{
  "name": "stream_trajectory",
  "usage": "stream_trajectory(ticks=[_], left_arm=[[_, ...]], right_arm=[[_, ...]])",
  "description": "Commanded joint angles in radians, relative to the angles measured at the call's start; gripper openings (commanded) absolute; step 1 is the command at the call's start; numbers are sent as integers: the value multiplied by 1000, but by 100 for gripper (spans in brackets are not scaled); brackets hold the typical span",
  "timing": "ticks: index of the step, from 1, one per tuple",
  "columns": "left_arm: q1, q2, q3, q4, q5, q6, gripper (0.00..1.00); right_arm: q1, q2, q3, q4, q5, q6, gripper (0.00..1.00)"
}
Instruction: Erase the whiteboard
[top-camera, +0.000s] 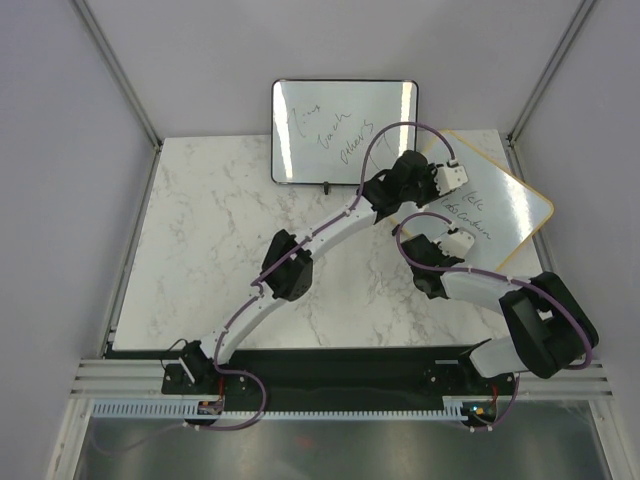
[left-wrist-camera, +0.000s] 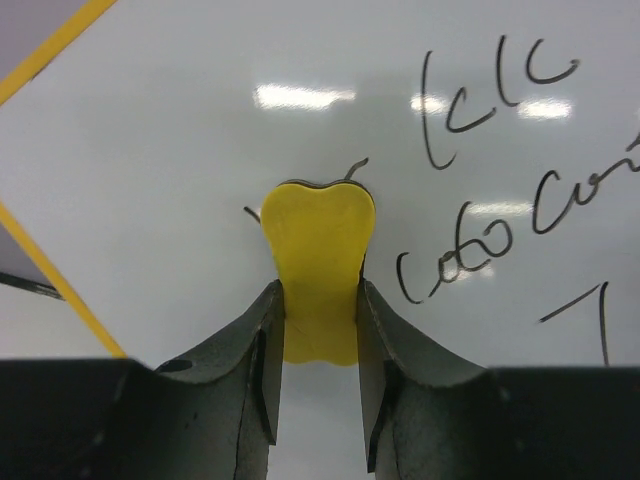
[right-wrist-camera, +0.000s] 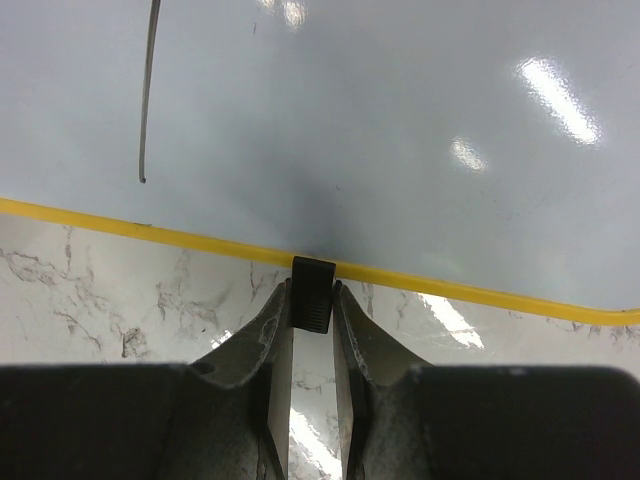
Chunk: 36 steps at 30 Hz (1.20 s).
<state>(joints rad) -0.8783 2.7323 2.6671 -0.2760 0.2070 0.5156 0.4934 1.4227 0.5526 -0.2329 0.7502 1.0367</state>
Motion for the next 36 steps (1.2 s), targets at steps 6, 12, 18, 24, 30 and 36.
stream_trajectory(ticks=[6, 12, 18, 24, 30, 36], left_arm=[[8, -22, -64, 76, -202, 299, 2], [82, 24, -81, 195, -323, 442, 2], [101, 27, -76, 199, -328, 439, 2], [39, 0, -113, 164, -279, 394, 2], [-2, -49, -29, 77, -239, 252, 2], [-16, -83, -38, 77, -374, 291, 2]], right_arm=[[16, -2, -40, -75, -115, 20, 0], [16, -15, -46, -69, -115, 22, 0], [16, -10, -45, -69, -114, 20, 0], [16, 2, -37, -69, -115, 20, 0], [16, 7, -34, -69, -118, 17, 0], [16, -2, -40, -69, -117, 22, 0]])
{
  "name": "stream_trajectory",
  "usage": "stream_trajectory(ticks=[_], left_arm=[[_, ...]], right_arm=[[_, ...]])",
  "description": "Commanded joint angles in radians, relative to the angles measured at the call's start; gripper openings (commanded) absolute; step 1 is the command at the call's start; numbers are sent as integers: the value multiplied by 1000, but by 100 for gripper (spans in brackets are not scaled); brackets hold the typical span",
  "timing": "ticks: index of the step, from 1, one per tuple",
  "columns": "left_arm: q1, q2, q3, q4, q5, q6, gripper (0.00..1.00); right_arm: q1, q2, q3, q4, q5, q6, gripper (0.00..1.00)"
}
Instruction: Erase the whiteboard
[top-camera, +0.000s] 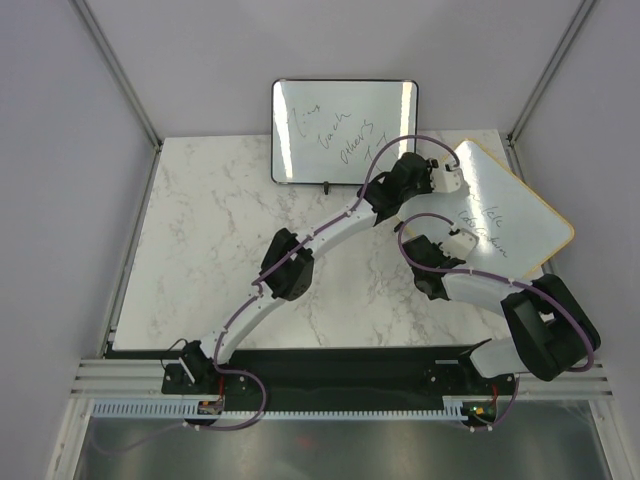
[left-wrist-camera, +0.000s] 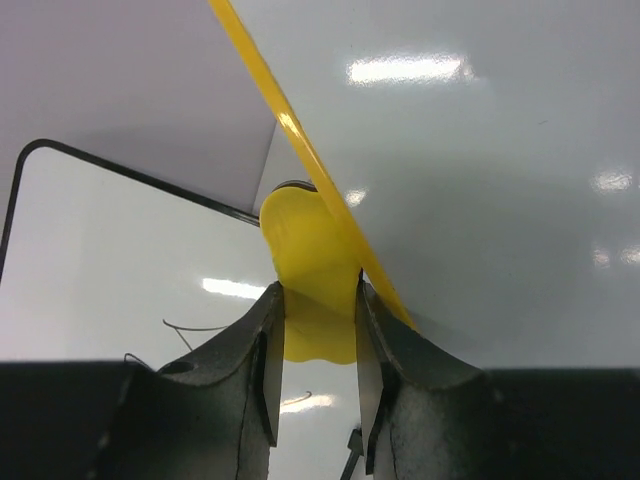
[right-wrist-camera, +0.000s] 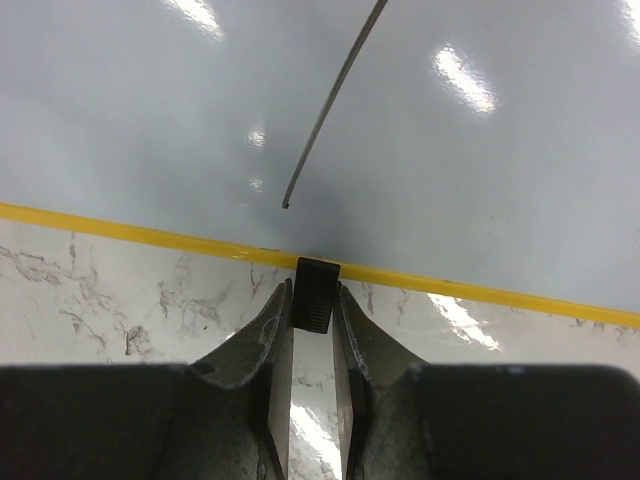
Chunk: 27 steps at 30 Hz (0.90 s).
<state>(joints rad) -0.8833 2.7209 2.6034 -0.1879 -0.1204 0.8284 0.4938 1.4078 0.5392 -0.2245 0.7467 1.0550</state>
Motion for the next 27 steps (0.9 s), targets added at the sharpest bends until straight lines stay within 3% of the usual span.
stream_trajectory(ticks=[1, 8, 27], left_arm=[[-8, -73, 0, -9, -67, 0, 2], [33, -76, -91, 37, -189, 46, 2], [98, -95, -143, 16, -237, 11, 2]], right_arm=[[15, 8, -28, -78, -113, 3, 0], [15, 3, -30, -79, -112, 2, 0], [42, 65, 34, -82, -106, -50, 0]])
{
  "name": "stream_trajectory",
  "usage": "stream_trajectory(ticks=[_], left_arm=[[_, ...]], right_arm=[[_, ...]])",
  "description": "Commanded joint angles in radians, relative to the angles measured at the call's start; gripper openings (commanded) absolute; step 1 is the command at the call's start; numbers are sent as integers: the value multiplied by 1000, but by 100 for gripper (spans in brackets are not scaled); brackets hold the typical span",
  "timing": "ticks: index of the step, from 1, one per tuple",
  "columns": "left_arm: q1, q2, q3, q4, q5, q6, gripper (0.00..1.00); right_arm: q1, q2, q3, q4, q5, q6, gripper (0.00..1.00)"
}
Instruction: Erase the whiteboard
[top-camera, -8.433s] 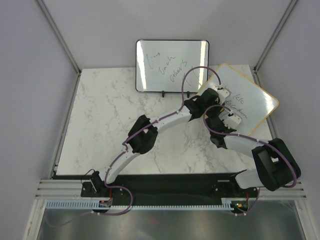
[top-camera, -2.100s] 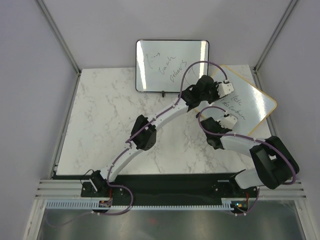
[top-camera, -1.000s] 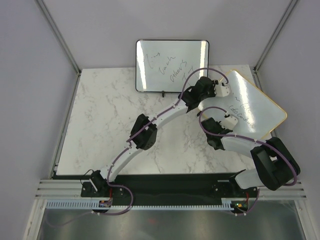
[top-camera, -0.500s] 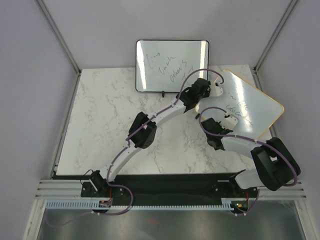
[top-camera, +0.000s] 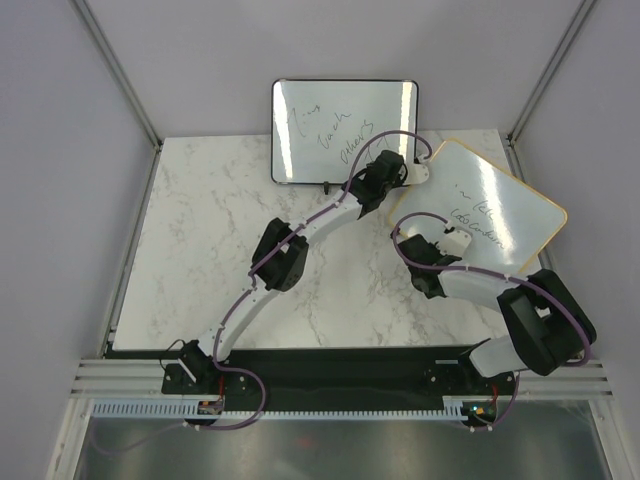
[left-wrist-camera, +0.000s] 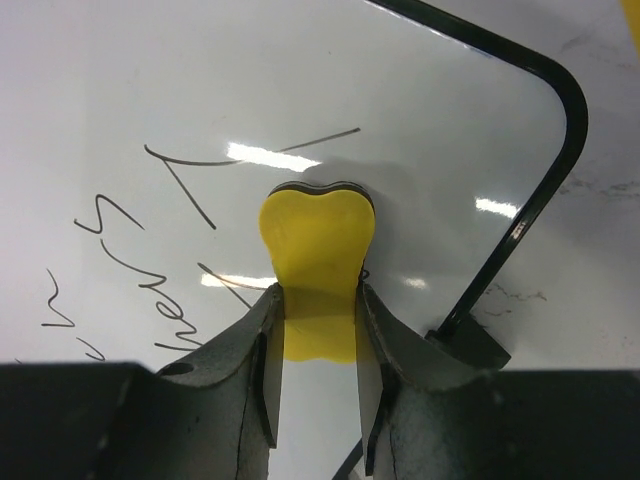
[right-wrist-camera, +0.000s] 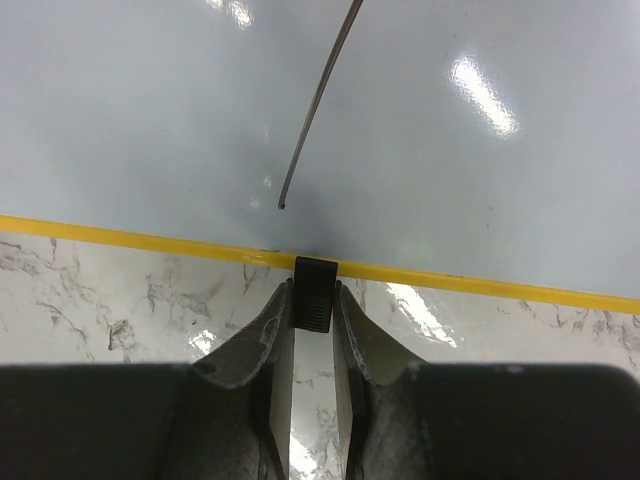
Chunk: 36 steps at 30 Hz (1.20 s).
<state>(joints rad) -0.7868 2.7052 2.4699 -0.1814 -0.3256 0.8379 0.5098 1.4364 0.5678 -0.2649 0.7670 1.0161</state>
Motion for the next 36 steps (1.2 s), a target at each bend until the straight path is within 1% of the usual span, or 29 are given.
stream_trajectory(ticks=[1, 8, 11, 12, 17, 21, 23, 24, 25, 28, 31, 34, 36], left_arm=[[6, -84, -11, 4, -30, -3, 2], [9, -120, -69, -12, -21, -31, 2], [11, -124, -80, -20, -21, -36, 2], [11, -127, -83, -20, -21, -36, 2], [9, -134, -83, -30, -20, -42, 2], [9, -133, -83, -29, -21, -36, 2], [9, -131, -85, -29, -20, -37, 2], [11, -131, -86, -27, -20, -37, 2], [9, -128, -88, -27, -20, -37, 2], [9, -128, -89, -29, -18, -34, 2], [11, -128, -91, -29, -18, -34, 2], [11, -128, -92, -27, -15, -34, 2], [9, -128, -92, -27, -12, -36, 2]], right_arm=[[27, 38, 7, -42, -121, -13, 0], [26, 51, 15, -43, -118, -22, 2], [27, 58, 17, -48, -123, -21, 8], [27, 56, 15, -48, -126, -19, 11], [27, 48, 14, -51, -120, -21, 17], [27, 50, 17, -50, -120, -22, 24], [29, 50, 17, -51, -117, -21, 25], [27, 50, 17, -50, -117, -22, 28], [27, 50, 17, -50, -120, -22, 28], [29, 48, 17, -50, -120, -22, 34], [29, 45, 17, -51, -120, -25, 38], [27, 45, 20, -53, -117, -28, 38], [29, 42, 20, -53, -110, -28, 35]])
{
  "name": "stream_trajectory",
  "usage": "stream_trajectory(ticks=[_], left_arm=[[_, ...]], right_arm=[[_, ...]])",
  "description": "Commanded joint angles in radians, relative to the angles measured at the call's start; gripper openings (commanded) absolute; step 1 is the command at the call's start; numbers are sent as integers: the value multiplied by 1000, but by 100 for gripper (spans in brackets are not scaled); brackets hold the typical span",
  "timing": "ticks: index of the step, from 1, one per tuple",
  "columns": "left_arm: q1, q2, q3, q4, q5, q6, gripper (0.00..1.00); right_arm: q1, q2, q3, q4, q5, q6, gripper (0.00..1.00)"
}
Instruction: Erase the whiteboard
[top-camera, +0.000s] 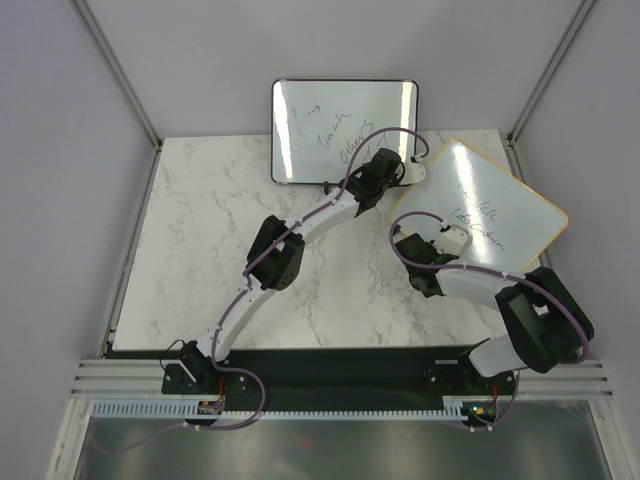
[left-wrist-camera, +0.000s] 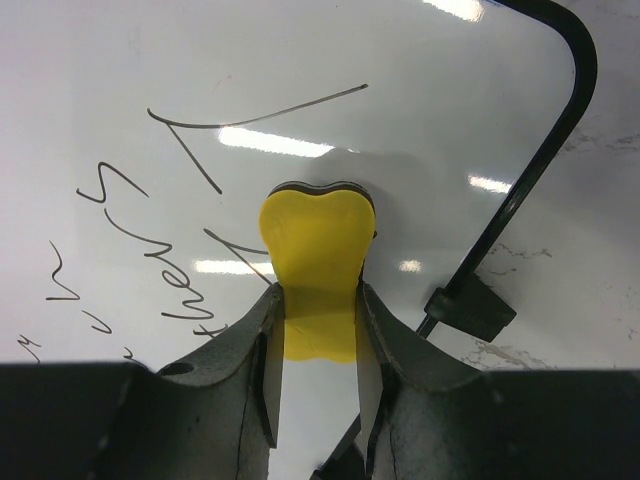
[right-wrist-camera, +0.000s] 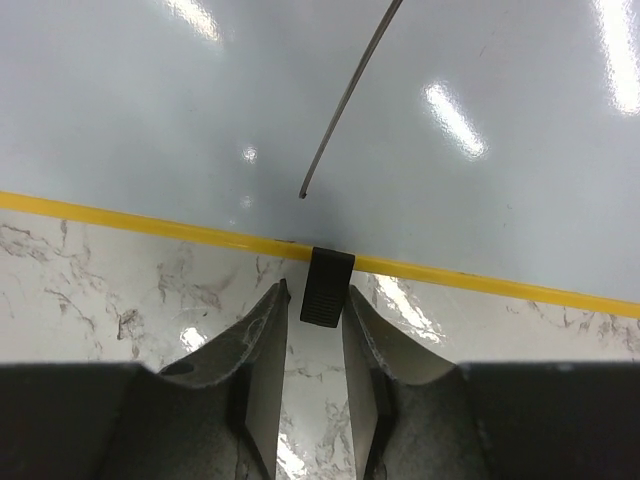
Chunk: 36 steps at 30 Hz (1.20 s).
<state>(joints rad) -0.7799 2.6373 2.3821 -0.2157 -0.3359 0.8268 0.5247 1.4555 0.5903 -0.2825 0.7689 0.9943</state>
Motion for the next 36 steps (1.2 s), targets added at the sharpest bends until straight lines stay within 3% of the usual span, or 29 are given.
stream_trajectory(ticks=[1, 4, 8, 16, 23, 32, 36], left_arm=[[1, -62, -4, 6, -2, -25, 2], [2, -65, -6, 1, -2, -26, 2], [2, -69, -6, 1, 0, -22, 2], [-2, -79, -20, -1, -2, -20, 2], [2, -92, -35, -1, -12, -12, 2], [13, -100, -35, 1, -26, -20, 2], [19, -106, -35, -4, -35, -22, 2]], right_arm=[[12, 20, -3, -35, -111, -6, 34], [12, 14, 0, -38, -112, -9, 36], [14, 5, 3, -44, -117, -16, 51], [15, -21, 2, -58, -132, -16, 52], [40, -53, 40, -154, -226, -5, 69], [57, -153, 131, -308, -367, -115, 77], [48, -205, 245, -385, -433, -222, 83]])
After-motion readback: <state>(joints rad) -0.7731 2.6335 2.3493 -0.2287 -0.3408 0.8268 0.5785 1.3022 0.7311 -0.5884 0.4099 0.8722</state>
